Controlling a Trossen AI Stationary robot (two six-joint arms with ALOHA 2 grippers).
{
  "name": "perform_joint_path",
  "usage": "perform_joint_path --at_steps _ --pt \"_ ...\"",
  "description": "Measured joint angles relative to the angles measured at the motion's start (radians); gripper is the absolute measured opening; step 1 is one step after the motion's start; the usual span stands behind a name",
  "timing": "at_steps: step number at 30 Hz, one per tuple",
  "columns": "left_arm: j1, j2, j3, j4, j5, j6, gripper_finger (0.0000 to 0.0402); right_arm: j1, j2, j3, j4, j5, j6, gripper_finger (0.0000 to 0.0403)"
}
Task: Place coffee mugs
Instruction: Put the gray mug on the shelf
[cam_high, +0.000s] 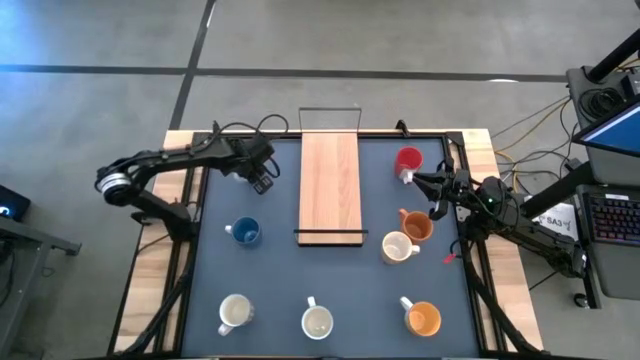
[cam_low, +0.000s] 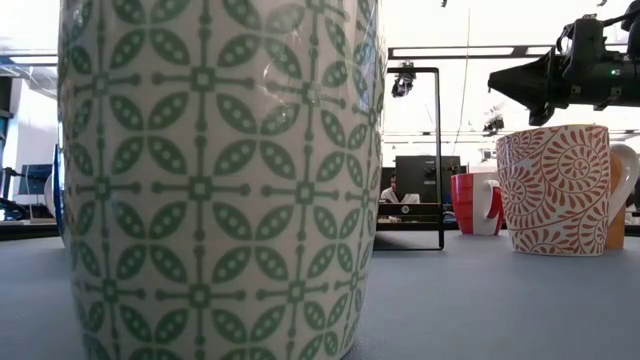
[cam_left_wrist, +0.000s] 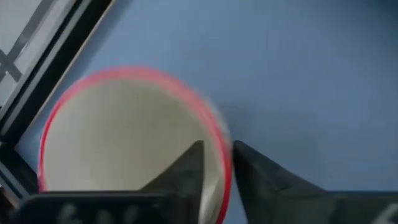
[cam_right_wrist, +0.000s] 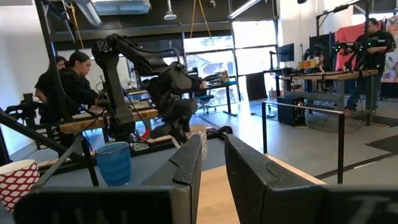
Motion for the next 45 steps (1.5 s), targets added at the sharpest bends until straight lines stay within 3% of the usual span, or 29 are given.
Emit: perform_joint_path --at_steps 2,8,16,25,34,39,45 --pt "0.001 0.003 -0.002 0.009 0.004 -0.002 0.0014 0.0 0.0 0.0 0.0 0.0 0.0 0.0061" --pt "0.0 0.0 0.031 0.01 0.015 0.001 0.001 0.0 0.0 0.0 0.0 0.0 0.0 0.0061" --pt "-0.024 -0.001 0.163 0.006 0.124 0.034 0.0009 0.0 0.0 0.0 0.0 0.0 0.0 0.0061" --pt "-0.138 -0.001 0.277 0.016 0.134 0.035 0.0009 0.0 0.0 0.0 0.0 0.0 0.0 0.0061" --pt "-0.232 0.003 0.294 0.075 0.134 -0.003 0.0009 0.0 0.0 0.0 0.0 0.0 0.0 0.0061" --pt "-0.238 0.089 0.324 0.097 0.134 -0.018 0.0009 0.0 0.0 0.0 0.0 0.0 0.0 0.0061" --pt "-0.238 0.246 0.452 0.037 0.128 0.031 0.0009 0.0 0.0 0.0 0.0 0.0 0.0 0.0061"
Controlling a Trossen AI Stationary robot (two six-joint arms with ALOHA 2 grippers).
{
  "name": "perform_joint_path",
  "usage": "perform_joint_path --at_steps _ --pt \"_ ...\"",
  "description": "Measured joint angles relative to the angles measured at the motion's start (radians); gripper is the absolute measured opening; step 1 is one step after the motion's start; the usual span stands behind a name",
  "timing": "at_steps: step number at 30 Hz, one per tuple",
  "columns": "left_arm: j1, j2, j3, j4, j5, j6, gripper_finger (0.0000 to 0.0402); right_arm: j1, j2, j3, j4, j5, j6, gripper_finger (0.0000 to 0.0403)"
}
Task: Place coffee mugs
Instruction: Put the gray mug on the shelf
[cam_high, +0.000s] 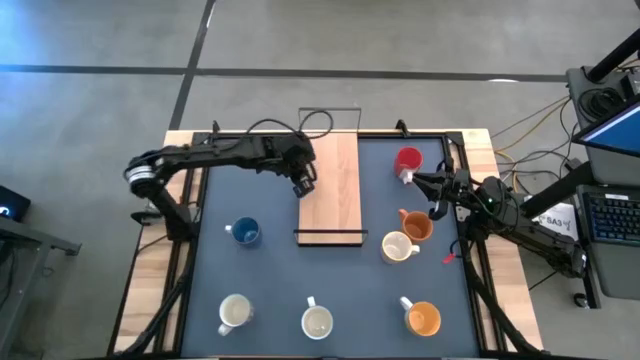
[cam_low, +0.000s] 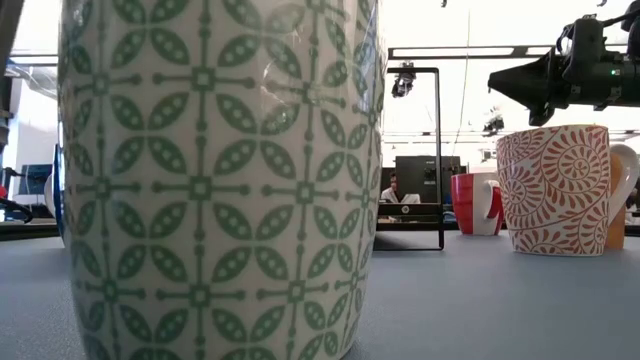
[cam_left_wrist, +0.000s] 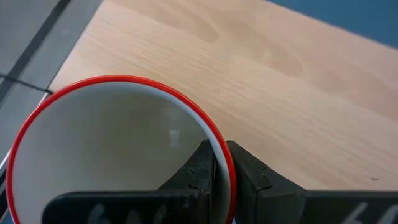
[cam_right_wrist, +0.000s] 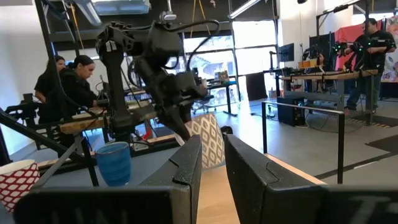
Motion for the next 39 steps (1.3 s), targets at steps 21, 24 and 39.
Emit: perform_joint_path --at_steps 21,24,39 --pt "0.026 0.172 0.182 -0.073 -0.027 0.125 0.0022 0.0 0.0 0.0 0.0 0.0 0.0 0.0061" --pt "0.042 0.178 0.182 -0.046 -0.027 0.134 0.0022 0.0 0.0 0.0 0.0 0.0 0.0 0.0061" --pt "0.079 0.205 0.187 0.019 -0.026 0.141 0.0022 0.0 0.0 0.0 0.0 0.0 0.0 0.0061"
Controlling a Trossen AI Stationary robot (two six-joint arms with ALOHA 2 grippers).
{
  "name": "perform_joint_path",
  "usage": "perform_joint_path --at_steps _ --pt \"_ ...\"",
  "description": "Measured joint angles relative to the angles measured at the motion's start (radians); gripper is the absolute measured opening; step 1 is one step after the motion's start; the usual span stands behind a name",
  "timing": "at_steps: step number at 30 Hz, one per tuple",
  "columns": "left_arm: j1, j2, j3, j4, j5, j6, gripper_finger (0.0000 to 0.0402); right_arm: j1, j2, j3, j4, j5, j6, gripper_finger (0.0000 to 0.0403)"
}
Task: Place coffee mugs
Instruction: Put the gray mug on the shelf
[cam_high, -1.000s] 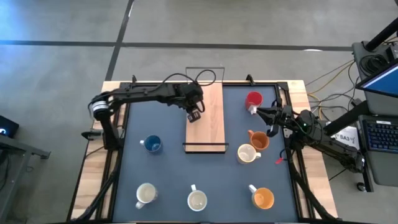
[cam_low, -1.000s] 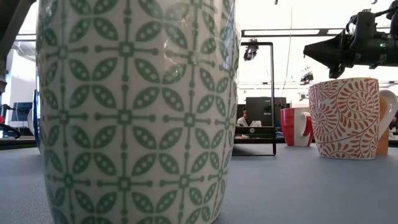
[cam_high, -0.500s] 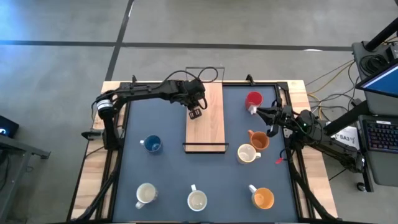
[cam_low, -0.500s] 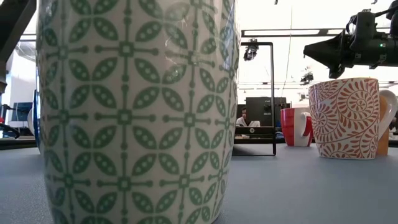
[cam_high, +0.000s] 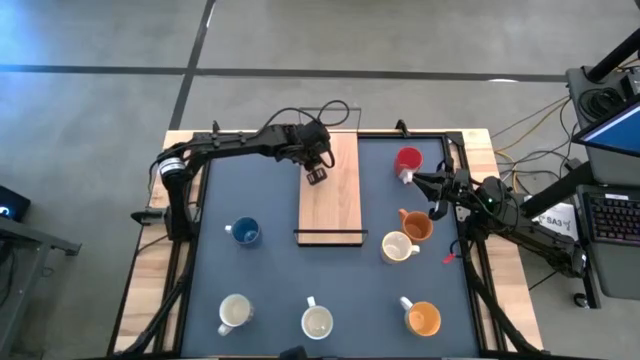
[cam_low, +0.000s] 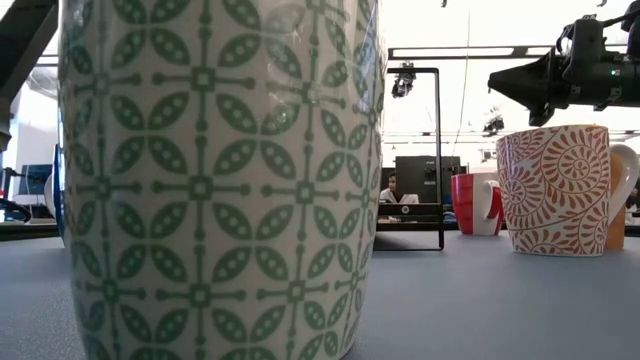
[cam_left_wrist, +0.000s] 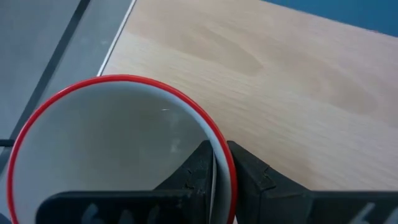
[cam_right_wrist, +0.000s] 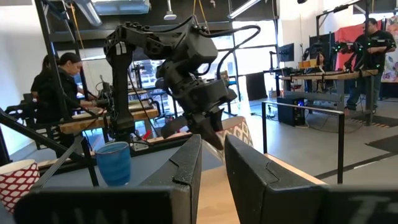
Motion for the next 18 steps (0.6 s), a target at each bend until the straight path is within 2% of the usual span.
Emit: perform_joint_path --at_steps 8,18 --pt "0.009 0.002 0.0 0.053 0.0 0.02 0.0036 0.0 0.0 0.0 0.0 0.0 0.0 0.0061" --pt "0.026 0.002 0.0 0.074 -0.001 0.021 0.0079 0.0 0.0 0.0 0.0 0.0 0.0 0.0061"
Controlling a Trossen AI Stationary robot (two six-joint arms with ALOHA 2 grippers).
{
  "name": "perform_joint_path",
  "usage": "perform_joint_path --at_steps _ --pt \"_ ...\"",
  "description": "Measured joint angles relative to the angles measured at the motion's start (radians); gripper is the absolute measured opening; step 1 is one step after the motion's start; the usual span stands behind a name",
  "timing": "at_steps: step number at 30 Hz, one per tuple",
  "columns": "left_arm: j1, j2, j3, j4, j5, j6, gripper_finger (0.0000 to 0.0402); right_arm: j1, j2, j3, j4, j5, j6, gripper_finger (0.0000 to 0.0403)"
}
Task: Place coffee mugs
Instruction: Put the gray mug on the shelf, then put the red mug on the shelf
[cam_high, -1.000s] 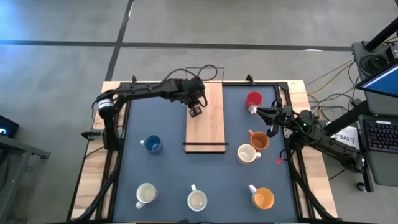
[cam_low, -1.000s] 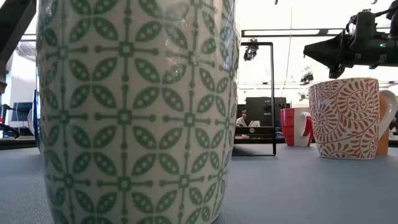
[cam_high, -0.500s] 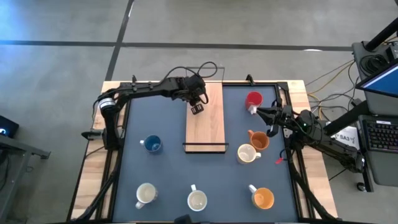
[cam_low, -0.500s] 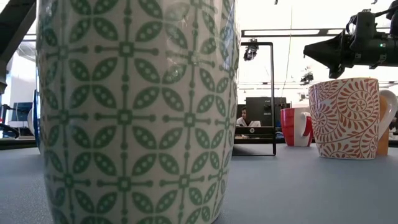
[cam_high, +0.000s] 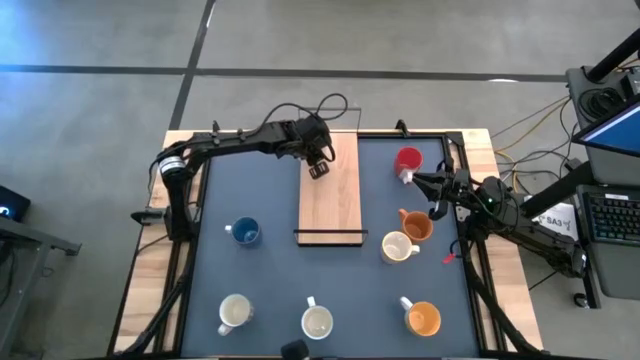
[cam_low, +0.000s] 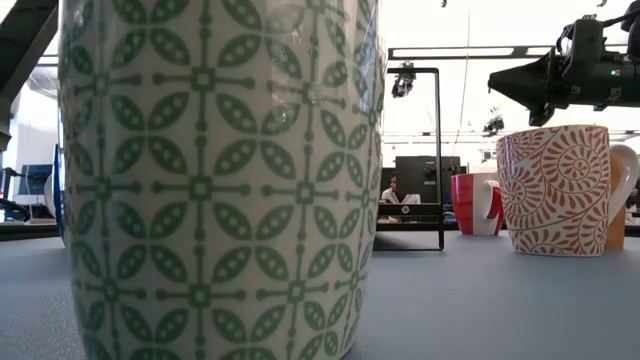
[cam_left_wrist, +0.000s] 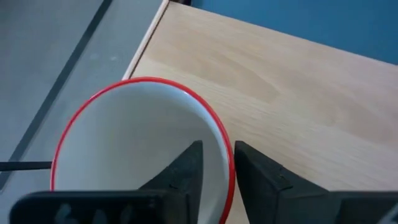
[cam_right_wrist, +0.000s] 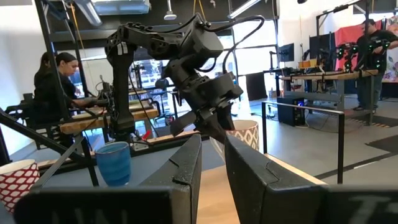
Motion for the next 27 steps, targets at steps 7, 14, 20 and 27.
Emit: perform_joint_path --at_steps 7,14,20,27 --pt "0.009 0.0 0.0 0.021 -0.017 0.007 0.0089 0.0 0.0 0.0 0.0 0.0 0.0 0.0061" --pt "0.009 0.0 -0.001 0.054 -0.021 0.007 0.0089 0.0 0.0 0.0 0.0 0.0 0.0 0.0061" --pt "0.006 -0.006 0.022 0.046 -0.021 -0.004 0.0089 0.0 0.0 0.0 0.0 0.0 0.0 0.0061" --pt "-0.001 -0.056 0.035 -0.016 -0.017 -0.019 0.0089 0.0 0.0 0.0 0.0 0.0 0.0 0.0061"
